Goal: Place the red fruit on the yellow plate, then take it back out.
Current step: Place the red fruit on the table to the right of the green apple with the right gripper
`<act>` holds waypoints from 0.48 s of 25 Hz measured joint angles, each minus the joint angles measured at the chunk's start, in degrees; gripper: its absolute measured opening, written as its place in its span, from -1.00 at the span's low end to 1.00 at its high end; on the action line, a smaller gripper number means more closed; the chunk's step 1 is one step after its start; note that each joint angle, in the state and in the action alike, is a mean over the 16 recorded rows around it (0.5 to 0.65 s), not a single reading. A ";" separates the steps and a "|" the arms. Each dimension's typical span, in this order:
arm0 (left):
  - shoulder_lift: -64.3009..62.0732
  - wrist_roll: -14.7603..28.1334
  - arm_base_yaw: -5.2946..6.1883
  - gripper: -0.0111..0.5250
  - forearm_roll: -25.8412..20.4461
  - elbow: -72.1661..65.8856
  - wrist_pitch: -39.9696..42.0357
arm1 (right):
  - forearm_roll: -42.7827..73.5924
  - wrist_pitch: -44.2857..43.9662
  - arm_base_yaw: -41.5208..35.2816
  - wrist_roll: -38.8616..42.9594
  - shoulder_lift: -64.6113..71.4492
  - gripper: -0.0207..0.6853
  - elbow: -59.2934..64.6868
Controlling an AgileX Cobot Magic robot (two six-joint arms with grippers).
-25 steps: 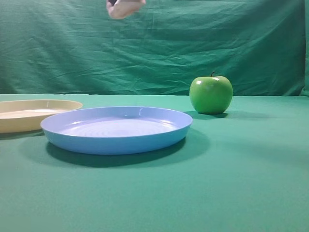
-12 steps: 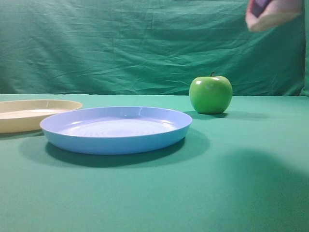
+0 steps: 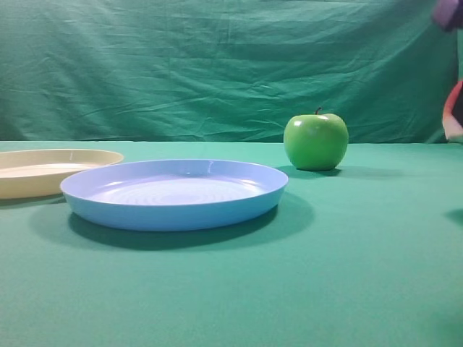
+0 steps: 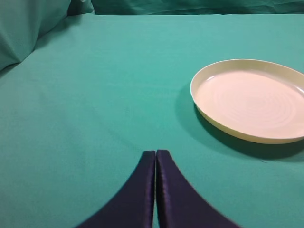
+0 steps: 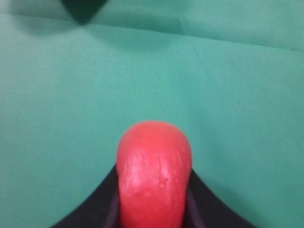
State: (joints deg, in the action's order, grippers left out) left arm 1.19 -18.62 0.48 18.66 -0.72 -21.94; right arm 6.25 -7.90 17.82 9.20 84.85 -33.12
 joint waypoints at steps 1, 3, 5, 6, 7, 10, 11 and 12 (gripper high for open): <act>0.00 0.00 0.00 -0.96 0.00 0.00 0.00 | 0.00 0.47 -0.01 0.00 0.58 -0.03 0.04; 0.00 0.00 0.00 -0.96 0.00 0.00 0.00 | 0.01 1.12 -0.01 0.00 1.53 0.13 0.04; 0.00 0.00 0.00 -0.96 0.00 0.00 0.00 | 0.01 1.43 -0.01 0.00 2.22 0.30 0.04; 0.00 0.00 0.00 -0.96 0.00 0.00 0.00 | 0.01 1.42 -0.01 0.00 2.43 0.38 0.02; 0.00 0.00 0.00 -0.96 0.00 0.00 0.00 | 0.01 1.27 -0.01 0.00 2.54 0.46 -0.05; 0.00 0.00 0.00 -0.96 0.00 0.00 0.00 | 0.03 -0.06 -0.01 0.00 2.19 0.71 -0.65; 0.00 0.00 0.00 -0.96 0.00 0.00 0.00 | 0.03 -0.78 -0.01 0.00 1.83 0.77 -1.04; 0.00 0.00 0.00 -0.96 0.00 0.00 0.00 | 0.04 -1.65 -0.01 0.00 1.34 0.83 -1.52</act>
State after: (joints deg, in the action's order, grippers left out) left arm 1.19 -18.62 0.48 18.66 -0.72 -21.94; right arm 6.29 -9.55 17.81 9.20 86.19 -34.64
